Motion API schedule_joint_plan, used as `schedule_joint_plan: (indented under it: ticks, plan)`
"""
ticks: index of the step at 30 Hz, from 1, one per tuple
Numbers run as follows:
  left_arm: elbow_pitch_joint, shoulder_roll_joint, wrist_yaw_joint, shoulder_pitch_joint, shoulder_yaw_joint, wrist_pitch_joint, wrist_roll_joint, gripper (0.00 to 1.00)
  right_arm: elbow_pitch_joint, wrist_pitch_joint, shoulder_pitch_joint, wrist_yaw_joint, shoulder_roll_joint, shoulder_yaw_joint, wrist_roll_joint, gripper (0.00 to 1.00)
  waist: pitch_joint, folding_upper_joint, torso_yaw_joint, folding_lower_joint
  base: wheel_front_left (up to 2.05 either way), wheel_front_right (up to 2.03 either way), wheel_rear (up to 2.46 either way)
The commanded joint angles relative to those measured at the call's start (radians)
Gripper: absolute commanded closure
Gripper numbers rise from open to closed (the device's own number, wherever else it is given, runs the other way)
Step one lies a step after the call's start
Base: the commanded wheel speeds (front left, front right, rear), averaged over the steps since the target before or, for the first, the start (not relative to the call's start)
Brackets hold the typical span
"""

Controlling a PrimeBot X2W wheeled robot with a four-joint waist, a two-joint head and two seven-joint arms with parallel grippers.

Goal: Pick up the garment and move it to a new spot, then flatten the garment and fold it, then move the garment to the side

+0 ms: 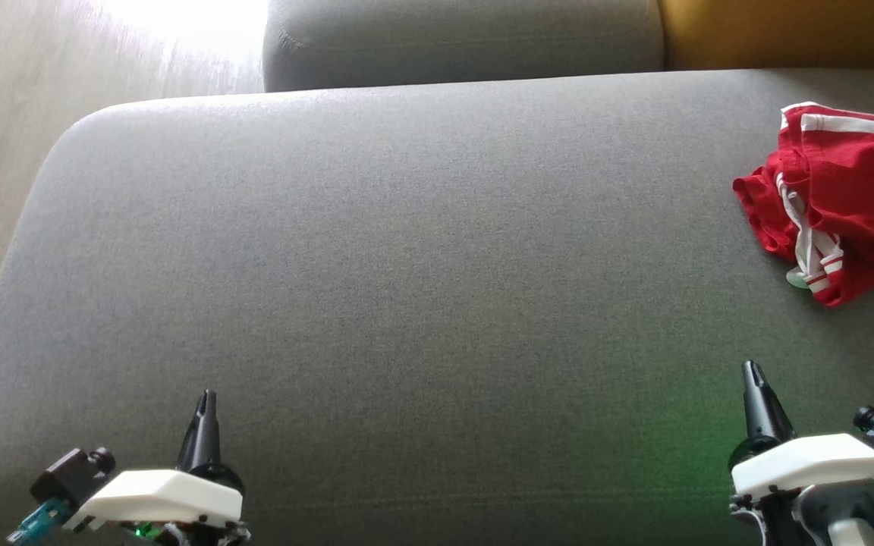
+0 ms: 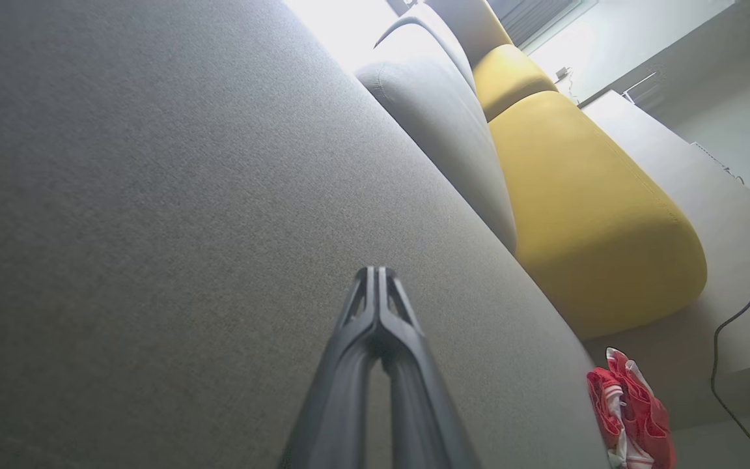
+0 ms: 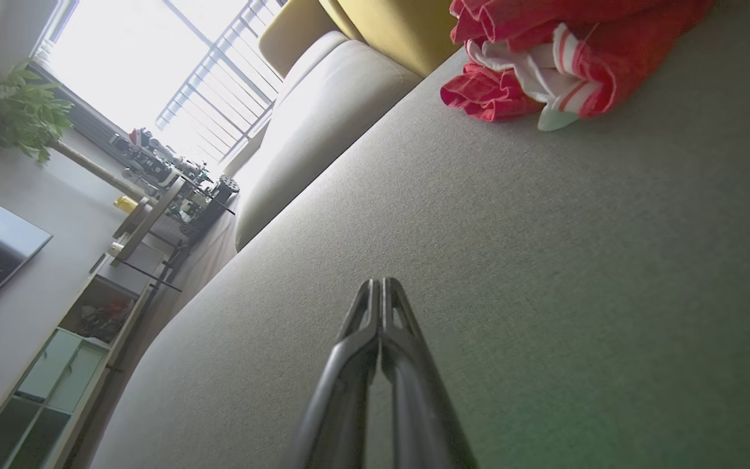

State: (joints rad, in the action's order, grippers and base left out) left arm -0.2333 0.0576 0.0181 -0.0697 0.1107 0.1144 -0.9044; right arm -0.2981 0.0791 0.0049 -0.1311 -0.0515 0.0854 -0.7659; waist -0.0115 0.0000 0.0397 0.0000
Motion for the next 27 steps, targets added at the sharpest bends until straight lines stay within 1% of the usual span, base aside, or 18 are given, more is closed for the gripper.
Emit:
schedule_joint_plan:
  ticks: [1, 27]
  plan:
    - [0.026, 0.015, 0.008, 0.053, -0.032, -0.006, -0.025, 1.00, 0.036, -0.005, -0.048, 0.000, 0.000, -0.006, -0.029, 1.00, 0.000, 0.0000, -0.001, 0.0000, 0.00, 0.00, 0.00]
    - [0.012, 0.019, 0.048, 0.100, -0.088, -0.077, -0.302, 1.00, 0.043, -0.077, -0.073, 0.000, 0.001, 0.007, -0.342, 1.00, 0.003, 0.0000, -0.016, 0.0000, 0.00, 0.00, 0.00]
